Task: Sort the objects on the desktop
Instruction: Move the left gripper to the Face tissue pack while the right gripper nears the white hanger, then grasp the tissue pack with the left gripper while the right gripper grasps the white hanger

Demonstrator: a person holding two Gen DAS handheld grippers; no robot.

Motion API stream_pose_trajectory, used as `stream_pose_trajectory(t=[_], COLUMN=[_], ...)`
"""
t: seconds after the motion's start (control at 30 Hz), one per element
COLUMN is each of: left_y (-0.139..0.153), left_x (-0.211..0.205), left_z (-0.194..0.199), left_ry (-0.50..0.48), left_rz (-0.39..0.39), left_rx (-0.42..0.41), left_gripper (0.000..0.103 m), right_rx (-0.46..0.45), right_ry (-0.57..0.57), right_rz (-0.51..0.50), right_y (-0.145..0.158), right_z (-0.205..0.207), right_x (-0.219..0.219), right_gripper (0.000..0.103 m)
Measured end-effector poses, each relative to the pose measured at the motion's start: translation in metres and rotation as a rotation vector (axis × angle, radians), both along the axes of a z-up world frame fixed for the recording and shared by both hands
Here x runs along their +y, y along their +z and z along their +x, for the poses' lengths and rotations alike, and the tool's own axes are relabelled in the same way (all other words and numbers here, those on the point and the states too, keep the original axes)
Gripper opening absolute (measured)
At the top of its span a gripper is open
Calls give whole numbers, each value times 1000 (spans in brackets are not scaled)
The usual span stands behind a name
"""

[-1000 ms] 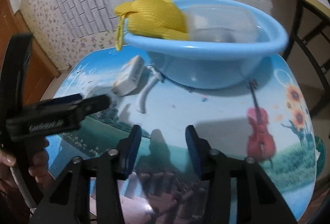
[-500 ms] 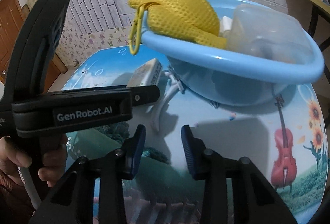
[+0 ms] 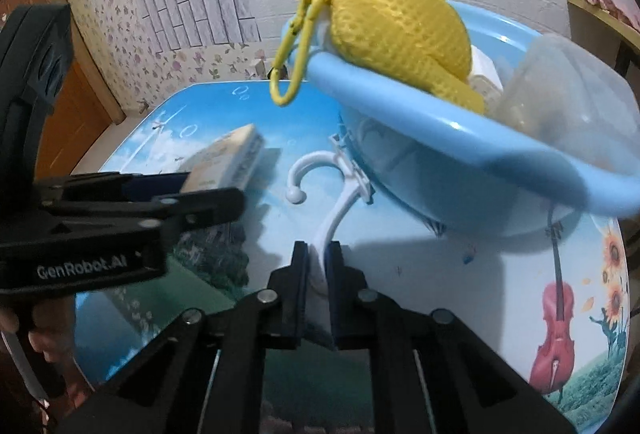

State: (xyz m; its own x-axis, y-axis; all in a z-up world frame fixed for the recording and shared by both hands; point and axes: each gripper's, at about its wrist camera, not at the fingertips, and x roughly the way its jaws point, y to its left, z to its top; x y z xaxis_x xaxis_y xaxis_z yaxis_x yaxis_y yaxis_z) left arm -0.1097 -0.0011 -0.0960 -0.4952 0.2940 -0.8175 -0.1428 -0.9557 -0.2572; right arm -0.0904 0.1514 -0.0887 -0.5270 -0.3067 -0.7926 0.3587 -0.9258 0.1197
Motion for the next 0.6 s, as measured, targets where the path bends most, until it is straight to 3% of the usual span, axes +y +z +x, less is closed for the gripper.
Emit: stream_pose_trajectory(t=[0.6], left_y=[5], left_x=[8], left_z=[67], left_ry=[29], left_rz=[-125], left_rx=[9], left_gripper=[50], right_rx=[11], right_ry=[-75], right_rz=[-5], right_y=[6], right_z=[59], right_x=[54], right_gripper=[9])
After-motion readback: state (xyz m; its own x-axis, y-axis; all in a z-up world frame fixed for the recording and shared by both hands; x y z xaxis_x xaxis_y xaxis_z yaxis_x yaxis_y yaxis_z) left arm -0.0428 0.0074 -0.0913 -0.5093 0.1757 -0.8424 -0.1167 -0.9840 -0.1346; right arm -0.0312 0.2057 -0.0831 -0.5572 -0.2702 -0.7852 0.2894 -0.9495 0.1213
